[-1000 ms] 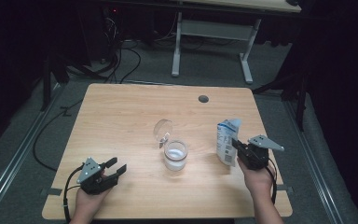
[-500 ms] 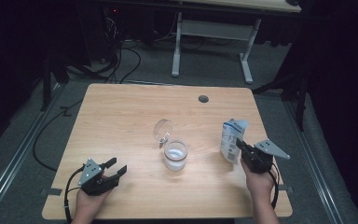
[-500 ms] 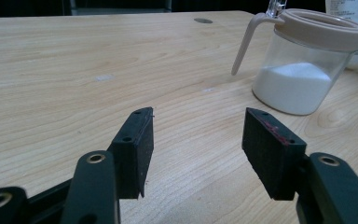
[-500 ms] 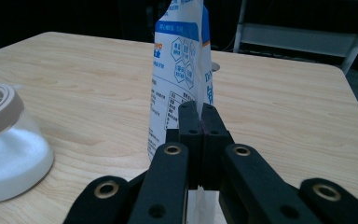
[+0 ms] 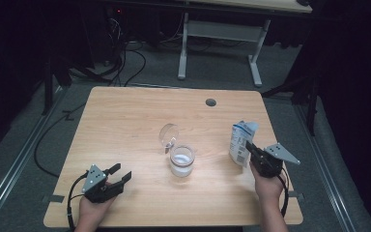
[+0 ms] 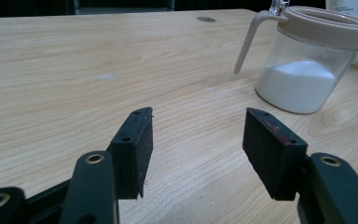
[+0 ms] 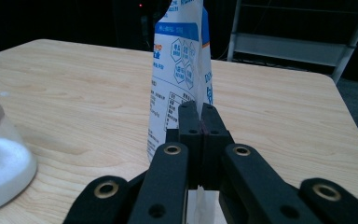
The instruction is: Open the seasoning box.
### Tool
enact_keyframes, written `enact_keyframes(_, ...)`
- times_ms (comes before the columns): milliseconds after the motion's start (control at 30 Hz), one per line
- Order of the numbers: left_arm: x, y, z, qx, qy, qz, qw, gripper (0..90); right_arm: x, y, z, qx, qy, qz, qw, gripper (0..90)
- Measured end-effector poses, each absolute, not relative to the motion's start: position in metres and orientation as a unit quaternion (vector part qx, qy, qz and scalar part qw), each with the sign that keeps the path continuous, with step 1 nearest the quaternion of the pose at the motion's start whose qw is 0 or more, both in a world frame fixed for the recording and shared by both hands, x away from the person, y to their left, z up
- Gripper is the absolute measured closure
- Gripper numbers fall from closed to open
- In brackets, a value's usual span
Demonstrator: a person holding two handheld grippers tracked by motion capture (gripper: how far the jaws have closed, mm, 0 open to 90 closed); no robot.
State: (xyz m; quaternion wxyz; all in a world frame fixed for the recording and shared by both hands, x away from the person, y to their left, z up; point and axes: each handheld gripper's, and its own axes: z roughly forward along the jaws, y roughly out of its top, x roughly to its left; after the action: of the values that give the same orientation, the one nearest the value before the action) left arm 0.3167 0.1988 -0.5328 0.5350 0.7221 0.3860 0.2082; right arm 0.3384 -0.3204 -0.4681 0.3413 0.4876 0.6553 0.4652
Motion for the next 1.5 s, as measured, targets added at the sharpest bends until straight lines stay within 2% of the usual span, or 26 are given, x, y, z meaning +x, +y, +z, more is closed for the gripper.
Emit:
enact_keyframes(567,0.316,0.200,-0.533,0.719,0.385,0.206,0.541,42.7,0.335,-0.323,-0.478,0.486,0.653,0.465,0.349,89.4)
enact_keyframes(1033,0.315,0.201,-0.533,0.718,0.381,0.204,0.546,42.6,0.321,-0.327,-0.478,0.494,0.647,0.465,0.347,81.5)
enact_keyframes(1133,0.315,0.201,-0.533,0.717,0.381,0.203,0.547,42.5,0.321,-0.324,-0.479,0.494,0.650,0.462,0.347,77.7)
enact_keyframes(1267,0.314,0.200,-0.533,0.720,0.377,0.204,0.545,42.6,0.322,-0.320,-0.478,0.497,0.649,0.454,0.353,67.3)
enact_keyframes(1500,0.314,0.199,-0.532,0.723,0.374,0.207,0.543,42.8,0.324,-0.322,-0.478,0.508,0.646,0.453,0.346,57.7)
